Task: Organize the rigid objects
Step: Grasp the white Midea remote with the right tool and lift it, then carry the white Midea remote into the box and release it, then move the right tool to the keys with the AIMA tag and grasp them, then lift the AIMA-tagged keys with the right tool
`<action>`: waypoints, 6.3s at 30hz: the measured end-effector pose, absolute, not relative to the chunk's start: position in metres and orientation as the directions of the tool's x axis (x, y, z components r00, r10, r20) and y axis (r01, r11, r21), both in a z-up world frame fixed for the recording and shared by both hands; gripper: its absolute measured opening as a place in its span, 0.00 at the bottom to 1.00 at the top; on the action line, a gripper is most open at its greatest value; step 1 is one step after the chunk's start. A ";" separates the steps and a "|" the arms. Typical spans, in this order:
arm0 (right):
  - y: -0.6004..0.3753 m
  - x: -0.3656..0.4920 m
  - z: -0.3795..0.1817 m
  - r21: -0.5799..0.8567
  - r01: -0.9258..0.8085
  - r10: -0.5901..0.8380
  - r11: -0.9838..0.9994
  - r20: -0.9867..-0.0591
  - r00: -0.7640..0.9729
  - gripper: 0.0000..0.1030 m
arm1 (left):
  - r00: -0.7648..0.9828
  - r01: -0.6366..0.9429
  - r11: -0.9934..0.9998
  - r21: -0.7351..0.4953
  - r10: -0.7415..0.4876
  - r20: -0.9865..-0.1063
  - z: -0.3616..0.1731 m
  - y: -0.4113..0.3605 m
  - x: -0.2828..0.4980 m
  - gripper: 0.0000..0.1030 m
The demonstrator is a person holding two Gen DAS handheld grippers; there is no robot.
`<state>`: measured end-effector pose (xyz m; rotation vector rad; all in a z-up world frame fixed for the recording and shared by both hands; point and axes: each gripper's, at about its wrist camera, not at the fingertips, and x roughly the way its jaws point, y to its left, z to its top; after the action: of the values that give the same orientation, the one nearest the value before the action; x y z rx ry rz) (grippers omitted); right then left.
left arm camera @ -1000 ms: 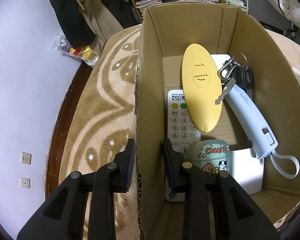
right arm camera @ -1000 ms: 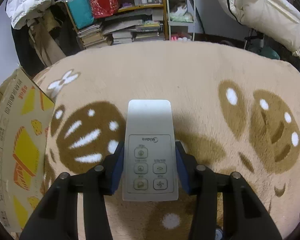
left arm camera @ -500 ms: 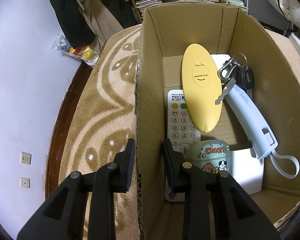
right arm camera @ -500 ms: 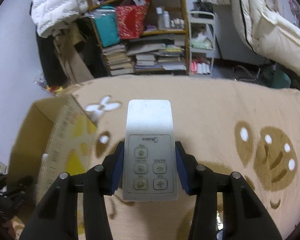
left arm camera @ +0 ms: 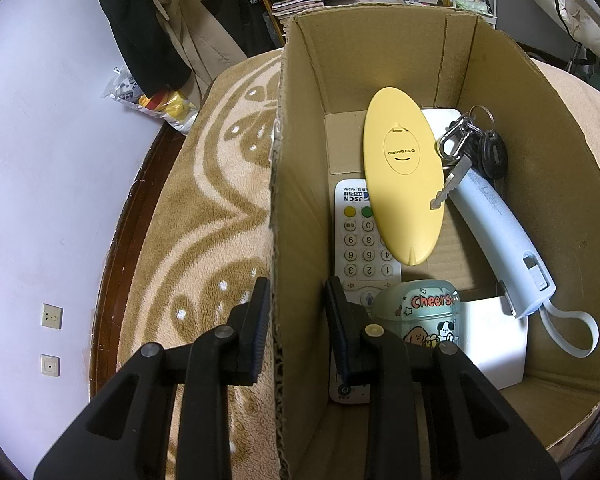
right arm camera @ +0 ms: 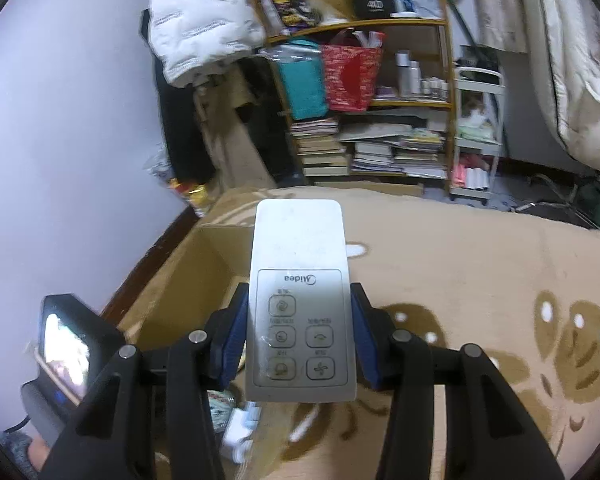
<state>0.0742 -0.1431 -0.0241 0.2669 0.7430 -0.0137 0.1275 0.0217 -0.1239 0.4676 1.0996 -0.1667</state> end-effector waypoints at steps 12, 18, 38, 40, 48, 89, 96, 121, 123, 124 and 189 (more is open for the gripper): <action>-0.098 0.078 -0.039 0.204 0.013 0.137 0.979 -0.703 0.698 0.49 | 0.451 0.356 0.892 0.278 0.096 -0.887 -0.124 0.022 0.128 0.26; -0.096 0.078 -0.051 0.207 0.017 0.143 0.978 -0.728 0.671 0.49 | 0.451 0.356 0.892 0.278 0.096 -0.887 -0.124 0.022 0.128 0.26; -0.089 0.078 -0.055 0.181 0.002 0.136 0.984 -0.750 0.647 0.49 | 0.450 0.358 0.893 0.273 0.092 -0.888 -0.124 0.022 0.128 0.26; -0.090 0.076 -0.051 0.178 0.001 0.134 0.984 -0.745 0.654 0.49 | 0.450 0.358 0.893 0.273 0.091 -0.888 -0.124 0.022 0.128 0.26; -0.116 0.066 -0.028 0.179 0.081 0.072 0.980 -0.712 0.699 0.87 | 0.448 0.357 0.893 0.273 0.092 -0.889 -0.125 0.022 0.128 0.27; -0.277 -0.033 -0.152 0.072 0.669 -0.141 0.739 -0.956 0.258 0.81 | 0.444 0.359 0.894 0.268 0.090 -0.892 -0.122 0.022 0.129 0.27; -0.290 -0.044 -0.168 0.045 0.732 -0.129 0.680 -0.975 0.180 0.79 | 0.443 0.360 0.894 0.268 0.089 -0.892 -0.122 0.023 0.129 0.27; -0.267 -0.030 -0.134 0.230 0.644 -0.052 0.730 -0.920 0.388 0.30 | 0.443 0.360 0.893 0.268 0.089 -0.892 -0.121 0.025 0.128 0.27; -0.261 -0.027 -0.125 0.249 0.620 -0.048 0.744 -0.905 0.422 0.29 | 0.442 0.360 0.894 0.267 0.088 -0.893 -0.121 0.025 0.128 0.27; -0.259 -0.025 -0.121 0.250 0.611 -0.052 0.751 -0.900 0.433 0.28 | 0.443 0.361 0.893 0.268 0.089 -0.892 -0.121 0.025 0.127 0.27; -0.198 0.041 -0.069 0.240 0.402 -0.109 0.884 -0.730 0.675 0.06 | 0.443 0.361 0.891 0.276 0.096 -0.891 -0.121 0.024 0.128 0.27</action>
<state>0.0415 -0.1976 -0.0688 0.4031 0.7819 -0.2967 0.1278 0.0243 -0.1209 0.4671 1.1106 -0.1718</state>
